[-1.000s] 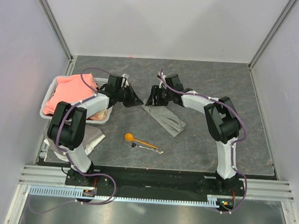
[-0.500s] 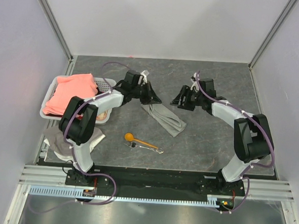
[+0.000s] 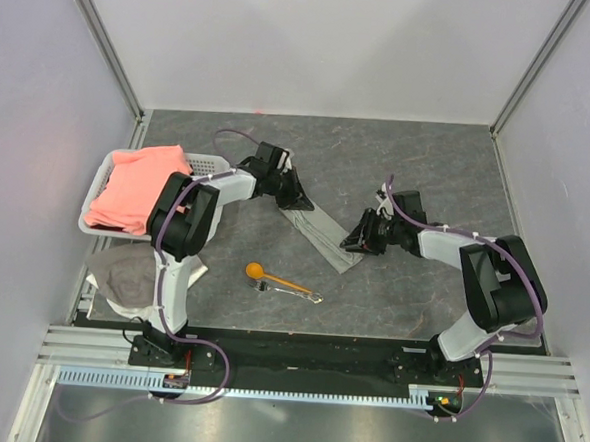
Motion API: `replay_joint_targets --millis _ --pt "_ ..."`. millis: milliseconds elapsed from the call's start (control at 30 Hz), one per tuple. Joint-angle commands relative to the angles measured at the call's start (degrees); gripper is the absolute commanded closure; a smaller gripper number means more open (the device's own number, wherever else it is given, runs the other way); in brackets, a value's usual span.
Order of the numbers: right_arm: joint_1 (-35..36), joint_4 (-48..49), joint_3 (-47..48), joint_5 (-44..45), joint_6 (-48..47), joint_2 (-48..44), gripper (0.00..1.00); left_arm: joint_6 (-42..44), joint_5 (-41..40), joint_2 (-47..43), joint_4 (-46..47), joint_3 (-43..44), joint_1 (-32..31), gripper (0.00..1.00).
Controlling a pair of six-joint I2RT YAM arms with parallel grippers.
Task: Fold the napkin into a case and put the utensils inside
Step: Smooth out the smaller rectangle-folded napkin at the center of the board.
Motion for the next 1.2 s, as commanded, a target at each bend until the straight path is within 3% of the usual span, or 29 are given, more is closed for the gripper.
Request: replay_joint_targets --millis 0,167,333,533,733,867,1067,1167 --pt "0.3 4.7 -5.1 0.8 0.2 -2.4 0.63 6.3 -1.3 0.5 -4.7 2.9 1.7 0.94" --pt "0.2 5.1 -6.2 1.9 0.0 0.3 0.66 9.5 0.7 1.5 -5.7 4.5 2.3 0.93" --pt "0.5 0.5 -5.1 3.2 -1.7 -3.2 0.66 11.7 3.4 0.6 -7.5 7.7 2.2 0.9" --pt "3.7 -7.0 -1.4 8.9 -4.3 -11.0 0.64 10.9 2.6 -7.0 -6.4 4.6 1.7 0.77" --pt "4.7 -6.1 2.5 9.8 -4.3 -6.5 0.62 9.7 -1.5 -14.4 -6.1 -0.4 1.6 0.68" --pt "4.7 -4.4 -1.5 11.1 -3.7 -5.7 0.62 10.4 -2.2 -13.6 -8.0 -0.8 1.8 0.57" --pt "5.2 -1.8 -6.8 10.9 -3.7 -7.8 0.62 11.0 -3.9 -11.5 -8.9 -0.2 1.7 0.54" --pt "7.1 -4.5 -3.2 14.3 -7.4 -9.7 0.59 11.3 -6.0 -13.7 -9.7 -1.6 2.0 0.56"
